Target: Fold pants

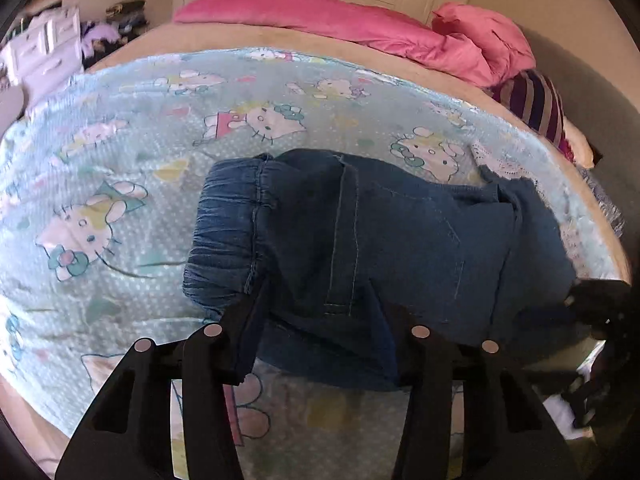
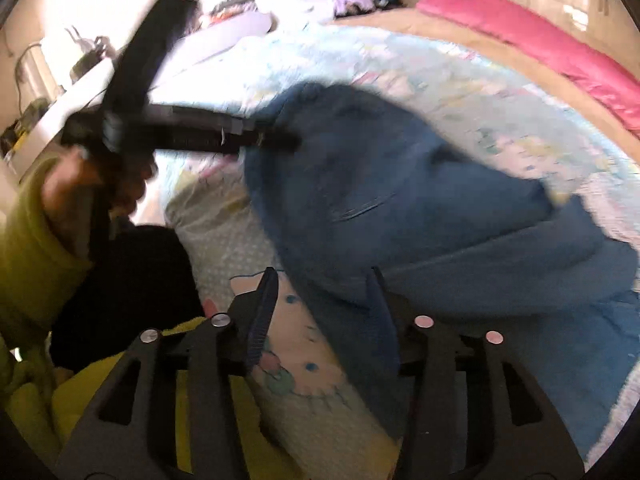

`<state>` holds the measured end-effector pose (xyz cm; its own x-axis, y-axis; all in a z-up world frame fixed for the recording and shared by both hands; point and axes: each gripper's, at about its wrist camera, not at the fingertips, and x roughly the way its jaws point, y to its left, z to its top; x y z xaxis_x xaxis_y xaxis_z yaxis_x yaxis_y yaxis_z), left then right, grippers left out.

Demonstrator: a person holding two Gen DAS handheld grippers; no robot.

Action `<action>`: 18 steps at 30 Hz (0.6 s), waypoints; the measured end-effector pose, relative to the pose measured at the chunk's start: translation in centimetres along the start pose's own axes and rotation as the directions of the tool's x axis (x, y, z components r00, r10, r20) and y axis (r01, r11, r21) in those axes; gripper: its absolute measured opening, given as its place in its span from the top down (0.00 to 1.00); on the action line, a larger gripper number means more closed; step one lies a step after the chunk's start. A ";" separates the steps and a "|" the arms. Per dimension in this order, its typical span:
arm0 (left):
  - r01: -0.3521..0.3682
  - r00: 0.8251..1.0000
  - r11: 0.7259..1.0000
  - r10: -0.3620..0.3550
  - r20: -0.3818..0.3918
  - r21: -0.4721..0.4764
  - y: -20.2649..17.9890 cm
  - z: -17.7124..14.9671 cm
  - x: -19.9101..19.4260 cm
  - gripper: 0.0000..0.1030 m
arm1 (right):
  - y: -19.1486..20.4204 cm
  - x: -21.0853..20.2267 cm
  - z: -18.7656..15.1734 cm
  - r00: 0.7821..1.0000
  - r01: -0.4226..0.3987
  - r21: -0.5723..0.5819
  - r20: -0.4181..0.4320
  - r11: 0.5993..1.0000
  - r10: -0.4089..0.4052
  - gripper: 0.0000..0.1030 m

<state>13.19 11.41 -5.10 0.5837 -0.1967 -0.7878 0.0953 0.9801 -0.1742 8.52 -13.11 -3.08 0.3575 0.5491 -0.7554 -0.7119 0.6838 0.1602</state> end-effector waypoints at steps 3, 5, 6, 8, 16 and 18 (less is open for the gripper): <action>-0.021 1.000 1.000 0.021 0.011 -0.005 0.2 0.0 -0.2 0.56 | -3.2 -2.9 0.2 0.993 0.091 0.078 0.062 0.993 -0.096 0.52; -0.032 0.999 0.999 0.032 0.029 -0.003 -0.3 -0.1 -1.0 0.56 | -5.5 -4.2 0.5 0.985 0.137 0.143 0.088 0.980 -0.151 0.47; -0.041 0.998 0.999 0.040 0.053 0.006 -0.8 -0.1 -1.8 0.56 | -6.7 -4.8 0.8 0.978 0.163 0.171 0.098 0.972 -0.182 0.46; -0.073 0.991 0.997 0.070 0.110 0.017 -1.7 0.2 -3.5 0.36 | -8.9 -5.4 1.6 0.973 0.171 0.208 0.116 0.963 -0.198 0.42; -0.035 0.982 0.994 0.015 0.190 0.102 -7.2 1.3 -6.3 0.29 | -18.7 -1.9 5.3 0.951 0.294 0.383 -0.020 0.876 -0.310 0.38; 0.023 0.989 0.992 -0.041 0.142 0.127 -8.8 0.9 -5.1 0.29 | -20.6 -0.1 5.8 0.947 0.311 0.425 -0.067 0.850 -0.313 0.38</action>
<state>10.13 3.77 0.96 0.6876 -0.2313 -0.6882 0.2104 0.9707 -0.1160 26.62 -24.48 -2.59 0.5210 0.2743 -0.8083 -0.2375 0.9561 0.1714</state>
